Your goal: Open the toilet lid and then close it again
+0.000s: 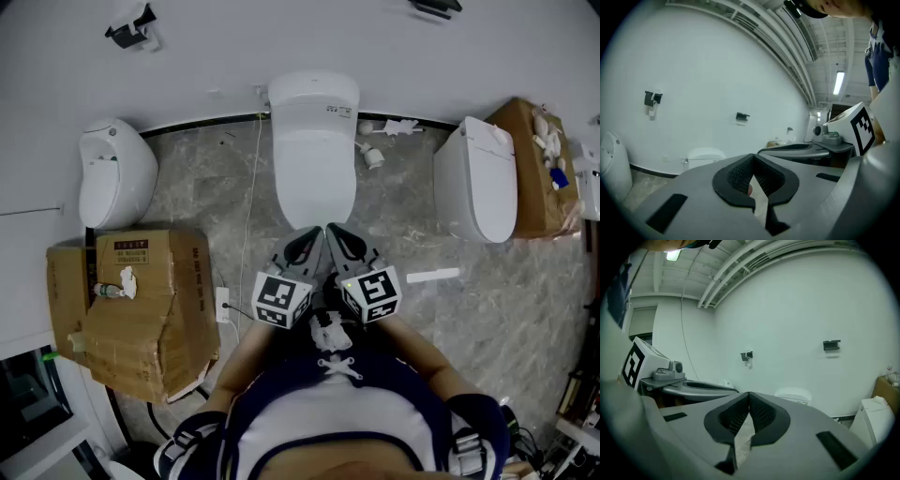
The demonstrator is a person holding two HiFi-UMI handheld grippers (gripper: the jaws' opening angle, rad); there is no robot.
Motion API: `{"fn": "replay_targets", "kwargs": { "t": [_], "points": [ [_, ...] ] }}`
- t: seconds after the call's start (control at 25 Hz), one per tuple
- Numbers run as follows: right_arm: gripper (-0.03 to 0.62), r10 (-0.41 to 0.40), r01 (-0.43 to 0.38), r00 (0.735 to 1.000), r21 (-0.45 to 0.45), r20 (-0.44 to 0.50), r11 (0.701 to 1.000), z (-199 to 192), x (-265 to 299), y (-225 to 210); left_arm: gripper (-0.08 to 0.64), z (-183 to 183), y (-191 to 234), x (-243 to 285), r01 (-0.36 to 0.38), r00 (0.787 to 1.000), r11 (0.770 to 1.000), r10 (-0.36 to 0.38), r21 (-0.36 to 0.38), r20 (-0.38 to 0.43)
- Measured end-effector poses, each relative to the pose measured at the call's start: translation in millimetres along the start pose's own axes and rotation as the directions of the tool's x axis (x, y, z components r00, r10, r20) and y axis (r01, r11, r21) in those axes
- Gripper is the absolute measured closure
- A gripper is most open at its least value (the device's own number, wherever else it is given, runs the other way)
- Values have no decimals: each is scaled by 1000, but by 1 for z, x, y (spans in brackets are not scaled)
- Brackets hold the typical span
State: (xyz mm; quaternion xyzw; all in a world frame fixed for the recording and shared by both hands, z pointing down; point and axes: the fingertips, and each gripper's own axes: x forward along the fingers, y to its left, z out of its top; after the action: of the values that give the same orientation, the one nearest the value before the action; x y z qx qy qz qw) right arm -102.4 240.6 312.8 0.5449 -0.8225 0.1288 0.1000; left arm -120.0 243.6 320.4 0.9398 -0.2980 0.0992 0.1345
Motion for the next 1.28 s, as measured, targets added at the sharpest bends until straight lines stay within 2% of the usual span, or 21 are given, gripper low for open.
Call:
{"fn": "replay_targets", "kwargs": {
  "t": [0.4, 0.72, 1.28],
  "points": [
    [583, 44, -44, 999, 80, -7, 996, -15, 0, -4, 553, -9, -1, 5, -17, 1000, 1000, 16, -15, -25],
    [581, 124, -101, 987, 200, -103, 975, -56, 10, 2, 554, -30, 8, 9, -34, 996, 998, 30, -46, -82],
    [581, 154, -64, 959, 350, -237, 935, -141, 44, -31, 554, -95, 34, 41, -91, 978, 986, 62, -138, -198]
  ]
}}
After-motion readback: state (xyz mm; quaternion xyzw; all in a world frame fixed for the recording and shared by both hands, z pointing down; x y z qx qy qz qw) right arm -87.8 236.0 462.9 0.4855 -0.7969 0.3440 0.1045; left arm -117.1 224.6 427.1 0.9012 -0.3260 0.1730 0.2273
